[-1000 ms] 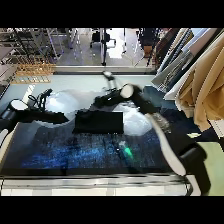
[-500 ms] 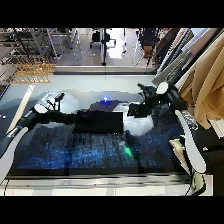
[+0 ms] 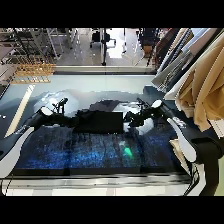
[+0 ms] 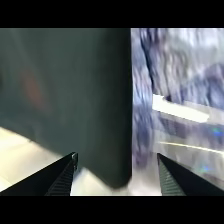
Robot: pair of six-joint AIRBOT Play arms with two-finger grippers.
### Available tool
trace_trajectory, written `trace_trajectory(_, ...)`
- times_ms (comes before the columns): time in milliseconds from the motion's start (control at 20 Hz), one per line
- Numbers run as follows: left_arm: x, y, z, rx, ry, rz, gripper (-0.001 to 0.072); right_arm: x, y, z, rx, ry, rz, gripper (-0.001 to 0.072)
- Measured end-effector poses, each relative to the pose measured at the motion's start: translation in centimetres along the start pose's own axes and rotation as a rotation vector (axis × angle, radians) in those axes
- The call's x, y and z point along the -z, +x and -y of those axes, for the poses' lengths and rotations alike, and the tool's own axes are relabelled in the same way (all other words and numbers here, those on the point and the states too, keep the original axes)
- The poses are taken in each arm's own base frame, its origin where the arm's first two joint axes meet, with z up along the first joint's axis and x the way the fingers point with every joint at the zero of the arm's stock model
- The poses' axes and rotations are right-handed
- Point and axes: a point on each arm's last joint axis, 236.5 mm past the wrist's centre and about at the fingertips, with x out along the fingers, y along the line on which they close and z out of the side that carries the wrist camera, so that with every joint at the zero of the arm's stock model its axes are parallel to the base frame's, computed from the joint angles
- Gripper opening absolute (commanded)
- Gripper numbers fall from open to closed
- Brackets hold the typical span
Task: Fold the clothes and pants, and hang the long-sleeved shirts on hangers.
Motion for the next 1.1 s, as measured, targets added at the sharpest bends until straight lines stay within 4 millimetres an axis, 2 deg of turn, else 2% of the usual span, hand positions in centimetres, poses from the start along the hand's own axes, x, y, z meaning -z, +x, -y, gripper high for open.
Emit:
trace_trajectory(150, 0.2, 0.1, 0.0, 0.002, -0.002, -0.007, 0.0007, -0.9, 1.8, -0.7, -0.055, 0.005, 0.01, 0.0571)
trace_trajectory(200, 0.2, 0.2, -0.1, 0.002, -0.003, -0.009, 0.0007, -1.1, 2.6, -1.4, -0.074, 0.001, 0.003, 0.0513)
trace_trajectory(250, 0.3, 0.2, 0.0, 0.004, -0.003, -0.014, 0.0007, -1.4, 3.4, -2.0, -0.089, -0.005, -0.001, 0.0322)
trace_trajectory(300, 0.6, 0.2, 0.1, 0.009, -0.003, -0.023, 0.0006, -1.6, 4.3, -2.6, -0.102, -0.012, -0.009, 0.0067)
trace_trajectory(350, 0.9, 0.1, 0.2, 0.016, -0.004, -0.038, 0.0007, -1.7, 5.0, -3.3, -0.116, -0.023, -0.016, 0.0014)
trace_trajectory(450, 1.8, -0.6, 0.8, 0.04, 0.001, -0.078, 0.0006, -2.0, 5.5, -5.0, -0.135, -0.055, -0.022, 0.0012)
trace_trajectory(550, 2.8, -2.3, 1.9, 0.076, 0.016, -0.126, 0.0006, -2.4, 4.1, -6.0, -0.109, -0.113, -0.016, 0.0012)
trace_trajectory(650, 3.7, -4.8, 2.9, 0.09, 0.049, -0.159, 0.0006, -2.8, 0.4, -6.5, -0.041, -0.163, 0.011, 0.0012)
trace_trajectory(750, 4.7, -8.1, 4.4, 0.099, 0.099, -0.182, 0.0006, -3.6, -5.4, -6.0, 0.051, -0.181, 0.075, 0.0012)
trace_trajectory(950, 7.7, -14.4, 7.2, 0.064, 0.203, -0.162, 0.0007, -3.9, -21.9, -4.0, 0.181, -0.1, 0.317, 0.0012)
trace_trajectory(1050, 9.9, -16.6, 8.0, 0.04, 0.238, -0.147, 0.0007, -2.2, -30.7, -2.0, 0.233, -0.007, 0.467, 0.0012)
trace_trajectory(1100, 11.0, -17.3, 8.3, 0.03, 0.25, -0.14, 0.0007, -0.7, -34.8, -0.7, 0.259, 0.06, 0.534, 0.0012)
